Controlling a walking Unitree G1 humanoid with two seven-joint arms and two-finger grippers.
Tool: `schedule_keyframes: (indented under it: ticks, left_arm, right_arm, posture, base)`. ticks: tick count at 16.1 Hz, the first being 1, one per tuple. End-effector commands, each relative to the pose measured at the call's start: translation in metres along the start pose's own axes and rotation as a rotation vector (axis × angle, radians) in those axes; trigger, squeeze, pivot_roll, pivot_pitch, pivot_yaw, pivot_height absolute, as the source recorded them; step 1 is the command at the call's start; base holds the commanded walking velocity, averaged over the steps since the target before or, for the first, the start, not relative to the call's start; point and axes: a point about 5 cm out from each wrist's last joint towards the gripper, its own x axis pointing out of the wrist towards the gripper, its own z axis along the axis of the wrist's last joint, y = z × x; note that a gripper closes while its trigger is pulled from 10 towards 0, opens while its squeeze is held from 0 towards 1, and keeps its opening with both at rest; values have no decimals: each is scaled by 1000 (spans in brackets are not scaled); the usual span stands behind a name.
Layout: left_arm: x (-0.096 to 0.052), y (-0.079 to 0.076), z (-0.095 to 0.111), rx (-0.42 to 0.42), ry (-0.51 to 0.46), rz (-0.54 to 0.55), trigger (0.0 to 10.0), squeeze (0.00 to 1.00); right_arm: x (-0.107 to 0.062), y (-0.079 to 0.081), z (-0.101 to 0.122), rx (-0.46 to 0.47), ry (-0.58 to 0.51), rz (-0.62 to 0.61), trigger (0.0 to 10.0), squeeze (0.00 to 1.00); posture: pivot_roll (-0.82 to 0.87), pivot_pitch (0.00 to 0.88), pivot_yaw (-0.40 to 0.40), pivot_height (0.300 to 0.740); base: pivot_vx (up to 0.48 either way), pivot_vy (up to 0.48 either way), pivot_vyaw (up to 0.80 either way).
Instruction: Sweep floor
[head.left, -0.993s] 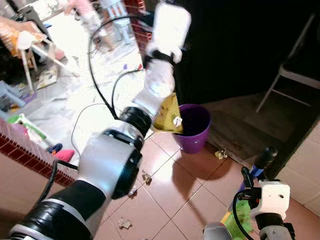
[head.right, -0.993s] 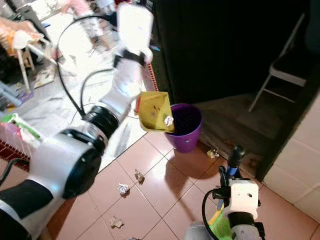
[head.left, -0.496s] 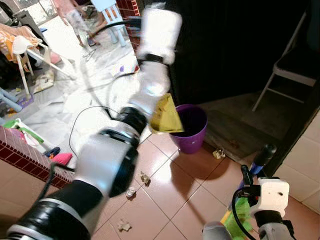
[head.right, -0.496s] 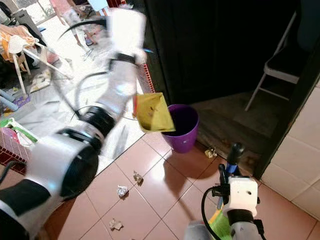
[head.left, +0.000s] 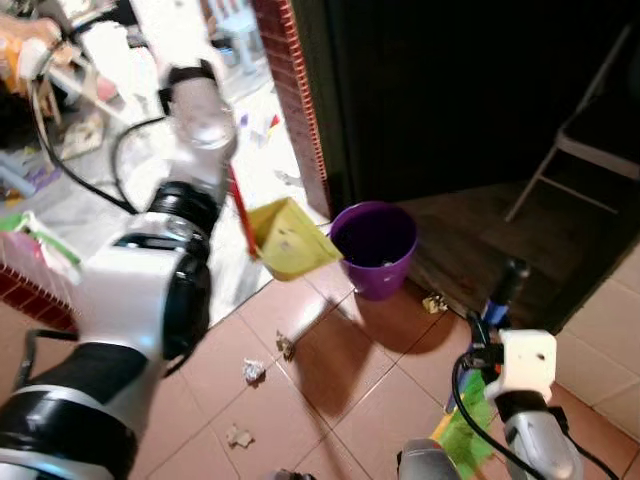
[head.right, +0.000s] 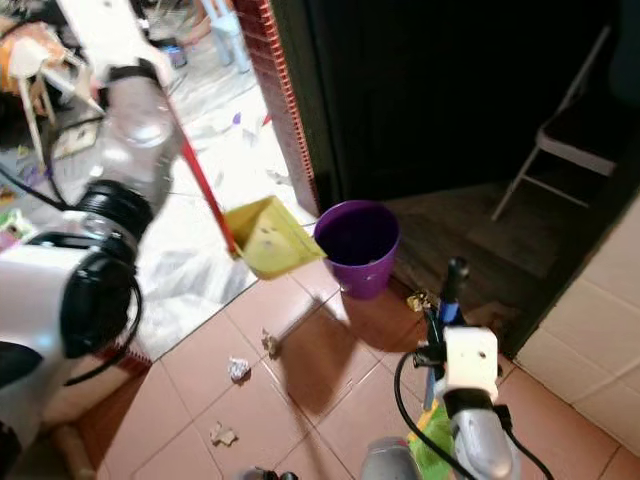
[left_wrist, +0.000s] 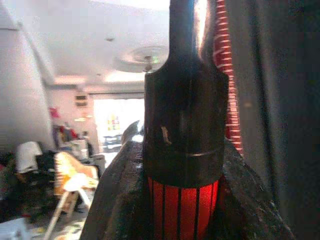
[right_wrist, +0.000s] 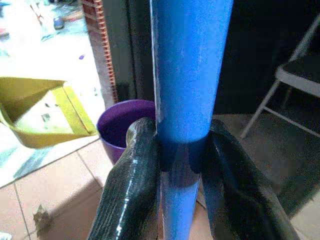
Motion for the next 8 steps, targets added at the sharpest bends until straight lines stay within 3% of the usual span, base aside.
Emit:
schedule_keyframes:
  ticks: [1,5,6,8]
  left_arm:
    - [13,14,19,19,-99,19,10000,0]
    - [-35,25,-44,151,32,-77,10000,0]
    - [-54,29,-59,177,52,-117,10000,0]
    - [-79,41,-74,210,88,-145,10000,0]
  right_arm:
    - [1,7,-9,16,40,40,10000,0]
    - [20,8,-5,14,18,92,10000,0]
    - [27,8,-4,4,11,104,10000,0]
    - [39,6,0,11,-1,106,10000,0]
  posture:
    - [-282,0,177,740]
    - [-231,0,140,740]
    - [-220,0,134,740]
    - [-202,0,122,740]
  base:
    - [0,0,0]
    - [0,0,0]
    - [0,0,0]
    - [0,0,0]
